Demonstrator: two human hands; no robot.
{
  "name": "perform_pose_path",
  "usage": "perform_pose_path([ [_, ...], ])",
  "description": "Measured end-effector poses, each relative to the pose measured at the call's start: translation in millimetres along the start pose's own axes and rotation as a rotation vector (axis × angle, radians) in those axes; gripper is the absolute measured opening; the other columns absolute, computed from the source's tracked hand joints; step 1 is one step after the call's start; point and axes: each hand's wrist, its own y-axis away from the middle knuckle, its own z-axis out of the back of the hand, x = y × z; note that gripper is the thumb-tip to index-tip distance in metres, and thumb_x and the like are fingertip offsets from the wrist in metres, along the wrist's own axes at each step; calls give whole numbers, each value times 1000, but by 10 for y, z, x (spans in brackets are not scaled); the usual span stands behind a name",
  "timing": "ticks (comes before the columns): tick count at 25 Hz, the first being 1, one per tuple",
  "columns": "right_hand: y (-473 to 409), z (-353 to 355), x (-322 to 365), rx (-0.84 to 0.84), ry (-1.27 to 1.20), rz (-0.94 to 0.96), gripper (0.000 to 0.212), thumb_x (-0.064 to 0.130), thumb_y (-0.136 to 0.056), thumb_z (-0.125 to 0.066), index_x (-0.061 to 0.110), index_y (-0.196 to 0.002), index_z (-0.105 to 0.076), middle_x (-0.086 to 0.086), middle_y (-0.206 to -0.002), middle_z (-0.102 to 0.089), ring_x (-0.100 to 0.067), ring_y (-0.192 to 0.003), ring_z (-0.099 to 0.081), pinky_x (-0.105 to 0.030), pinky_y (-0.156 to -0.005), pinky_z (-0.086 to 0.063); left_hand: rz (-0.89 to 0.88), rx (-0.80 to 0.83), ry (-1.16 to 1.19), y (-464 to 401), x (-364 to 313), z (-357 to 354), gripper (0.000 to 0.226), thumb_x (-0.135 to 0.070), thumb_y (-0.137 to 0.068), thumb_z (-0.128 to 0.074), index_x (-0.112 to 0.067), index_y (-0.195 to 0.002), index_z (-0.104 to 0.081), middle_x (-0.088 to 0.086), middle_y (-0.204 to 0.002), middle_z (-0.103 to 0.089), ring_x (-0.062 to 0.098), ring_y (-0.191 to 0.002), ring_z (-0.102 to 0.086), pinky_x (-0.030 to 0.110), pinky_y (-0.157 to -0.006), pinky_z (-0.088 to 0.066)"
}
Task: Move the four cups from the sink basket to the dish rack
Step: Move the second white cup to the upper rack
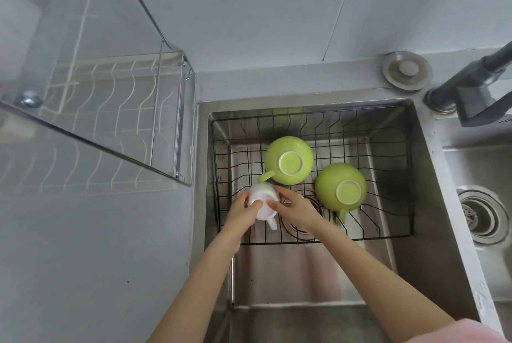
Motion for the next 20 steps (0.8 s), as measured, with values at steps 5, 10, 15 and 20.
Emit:
perform_pose_path([
  [5,142,68,56,-66,-2,49,33,29,-92,-48,22,-123,-56,-9,-119,-65,-23,-113,-55,-24,-85,-36,-74,87,23,187,-49,25,39,-16,-91,-40,-25,-130,-42,2,-121,-48,15,-108,-46,27,-89,-41],
  [10,388,109,122,-152,24,68,44,36,-91,-48,19,-132,-49,-7,-122,-64,-22,-119,-53,-26,-92,-38,-153,127,15,355,-47,41,40,-14,-91,-36,-29,-128,-44,6,-118,-49,14,-108,-45,29,-97,-39],
  [15,709,165,196,-204,36,65,40,40,-91,-45,25,-127,-53,-4,-100,-63,-26,-108,-58,-34,-95,-47,-388,175,-159,534,108,87,63,-20,-82,-62,-33,-137,-35,0,-140,-37,12,-124,-45,16,-98,-43],
  [20,1018,132,303,-246,-5,94,37,41,-90,-44,20,-117,-60,-10,-94,-70,-26,-97,-67,-42,-93,-53,-600,120,-141,836,130,89,66,-1,-79,-63,-46,-117,-33,-5,-112,-38,21,-115,-50,11,-87,-47],
])
